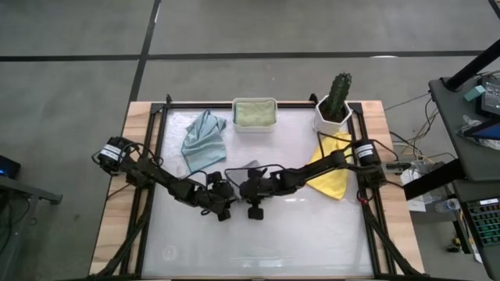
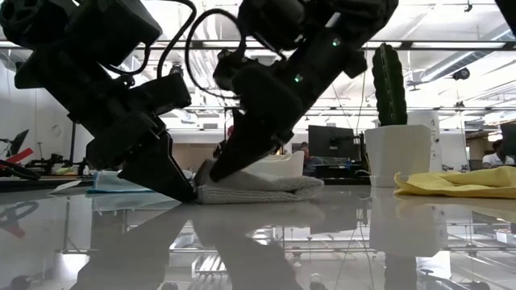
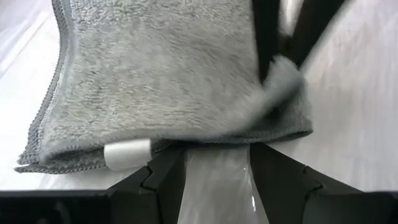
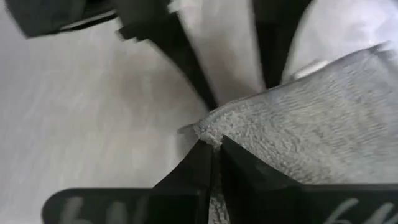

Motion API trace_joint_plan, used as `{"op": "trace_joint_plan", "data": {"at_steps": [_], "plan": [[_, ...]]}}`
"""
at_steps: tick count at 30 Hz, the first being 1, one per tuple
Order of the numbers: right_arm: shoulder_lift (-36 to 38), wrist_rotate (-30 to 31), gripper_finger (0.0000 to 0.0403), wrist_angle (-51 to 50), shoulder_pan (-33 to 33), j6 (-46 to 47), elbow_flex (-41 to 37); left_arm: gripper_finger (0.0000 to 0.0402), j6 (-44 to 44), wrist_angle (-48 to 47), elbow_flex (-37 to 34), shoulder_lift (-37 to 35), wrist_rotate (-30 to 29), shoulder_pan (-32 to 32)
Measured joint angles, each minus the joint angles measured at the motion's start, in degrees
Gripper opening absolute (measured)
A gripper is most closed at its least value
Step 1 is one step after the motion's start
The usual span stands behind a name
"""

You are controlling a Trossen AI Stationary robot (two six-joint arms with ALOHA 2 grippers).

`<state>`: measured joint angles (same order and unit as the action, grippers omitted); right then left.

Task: Fold microfiber towels
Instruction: Fold the gray cloth

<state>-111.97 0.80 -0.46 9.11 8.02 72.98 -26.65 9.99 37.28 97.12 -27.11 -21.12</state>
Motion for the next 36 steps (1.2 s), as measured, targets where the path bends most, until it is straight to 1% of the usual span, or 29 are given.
{"op": "trace_joint_plan", "data": {"at_steps": [4,9,15,20,25,30,33,36], "plan": [[-1.88,-1.27,0.0044,-0.26,0.05,1.52,1.07,0.0163,0.00,0.03,0.00,0.00,-0.02,0.00],[-2.35,-1.27,0.0095,-0.83,0.01,1.63,1.66,0.0163,0.00,-0.03,0.15,0.00,-0.02,0.00],[0.70,-1.27,0.0151,-2.91,0.01,1.48,1.76,0.0163,0.00,-0.63,0.15,-0.95,1.06,-0.08],[3.42,-1.25,0.0175,-6.27,0.01,0.71,1.76,0.0163,0.00,-3.31,0.09,-2.83,2.67,-0.09],[5.93,-1.25,0.0183,-9.49,0.01,0.30,1.76,0.0164,0.02,-7.18,0.09,-5.77,3.17,-0.07],[7.88,-1.07,0.0176,-14.24,0.13,-0.46,1.73,0.0164,0.26,-11.43,0.33,-9.92,3.28,-0.07],[8.67,-0.56,0.0163,-17.24,0.14,-1.56,1.73,0.0163,0.53,-9.75,0.44,-12.01,3.21,-0.07],[8.77,1.71,0.0135,-19.27,0.14,-2.94,1.63,0.0160,3.23,-4.95,0.44,-12.13,3.09,-0.09]]}}
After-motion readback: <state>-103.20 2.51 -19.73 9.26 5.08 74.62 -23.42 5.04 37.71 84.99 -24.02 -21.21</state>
